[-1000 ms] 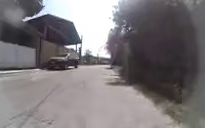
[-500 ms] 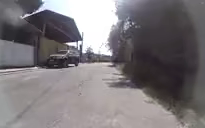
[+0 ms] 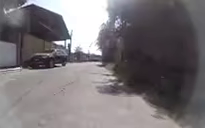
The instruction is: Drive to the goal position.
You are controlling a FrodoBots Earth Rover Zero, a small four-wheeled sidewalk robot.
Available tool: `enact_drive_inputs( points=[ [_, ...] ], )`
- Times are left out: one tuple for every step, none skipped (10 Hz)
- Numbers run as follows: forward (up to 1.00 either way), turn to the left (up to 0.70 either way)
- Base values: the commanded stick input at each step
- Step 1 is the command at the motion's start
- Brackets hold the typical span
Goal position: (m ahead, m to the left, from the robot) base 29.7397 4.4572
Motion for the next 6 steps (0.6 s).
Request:
enact_drive_inputs(
  points=[
    [1.0, 0.0],
    [1.0, 0.0],
    [1.0, 0.0],
    [1.0, 0.0],
    [1.0, 0.0],
    [1.0, 0.0]
  ],
)
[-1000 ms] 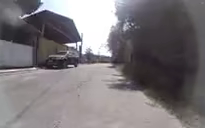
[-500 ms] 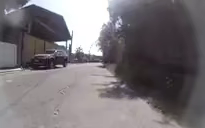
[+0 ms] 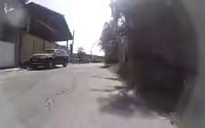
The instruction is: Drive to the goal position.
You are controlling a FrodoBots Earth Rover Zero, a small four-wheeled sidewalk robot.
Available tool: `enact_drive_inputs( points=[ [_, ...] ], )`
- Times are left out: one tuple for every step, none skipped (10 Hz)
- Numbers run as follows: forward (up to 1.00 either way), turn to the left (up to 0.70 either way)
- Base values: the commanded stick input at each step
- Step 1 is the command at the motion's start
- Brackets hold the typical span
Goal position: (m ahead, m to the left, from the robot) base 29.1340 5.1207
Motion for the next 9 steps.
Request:
enact_drive_inputs(
  points=[
    [1.0, 0.0],
    [1.0, 0.0],
    [1.0, 0.0],
    [1.0, 0.0],
    [1.0, 0.0],
    [1.0, 0.0],
    [1.0, 0.0],
    [1.0, 0.0],
    [1.0, 0.0]
  ],
)
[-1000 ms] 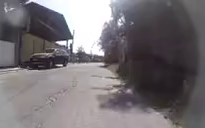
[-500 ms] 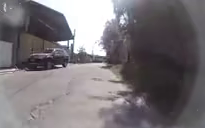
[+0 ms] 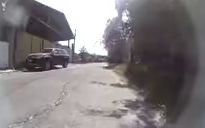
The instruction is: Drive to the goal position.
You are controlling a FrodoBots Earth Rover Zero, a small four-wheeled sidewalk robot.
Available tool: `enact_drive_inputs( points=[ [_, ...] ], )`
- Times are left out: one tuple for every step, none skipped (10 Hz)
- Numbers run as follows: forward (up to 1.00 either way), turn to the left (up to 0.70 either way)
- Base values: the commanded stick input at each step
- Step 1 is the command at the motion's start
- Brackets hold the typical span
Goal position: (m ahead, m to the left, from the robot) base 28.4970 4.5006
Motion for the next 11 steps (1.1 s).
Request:
enact_drive_inputs(
  points=[
    [1.0, 0.0],
    [1.0, 0.0],
    [1.0, 0.0],
    [1.0, 0.0],
    [1.0, 0.0],
    [1.0, 0.0],
    [1.0, 0.0],
    [1.0, 0.0],
    [1.0, 0.0],
    [1.0, 0.0],
    [1.0, 0.0]
  ],
)
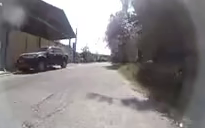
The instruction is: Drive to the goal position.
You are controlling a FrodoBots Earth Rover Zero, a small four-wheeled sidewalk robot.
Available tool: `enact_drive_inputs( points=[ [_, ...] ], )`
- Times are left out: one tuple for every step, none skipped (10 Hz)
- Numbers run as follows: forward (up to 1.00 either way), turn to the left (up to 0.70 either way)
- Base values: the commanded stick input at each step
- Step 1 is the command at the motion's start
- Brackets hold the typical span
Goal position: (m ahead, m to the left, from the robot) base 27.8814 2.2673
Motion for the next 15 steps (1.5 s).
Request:
enact_drive_inputs(
  points=[
    [1.0, 0.0],
    [1.0, 0.0],
    [1.0, 0.0],
    [1.0, 0.0],
    [1.0, -0.29],
    [1.0, -0.4],
    [1.0, -0.4],
    [1.0, -0.16],
    [1.0, 0.0],
    [1.0, 0.0],
    [1.0, 0.0],
    [1.0, 0.0],
    [1.0, 0.0],
    [1.0, 0.0],
    [1.0, 0.0]
  ],
)
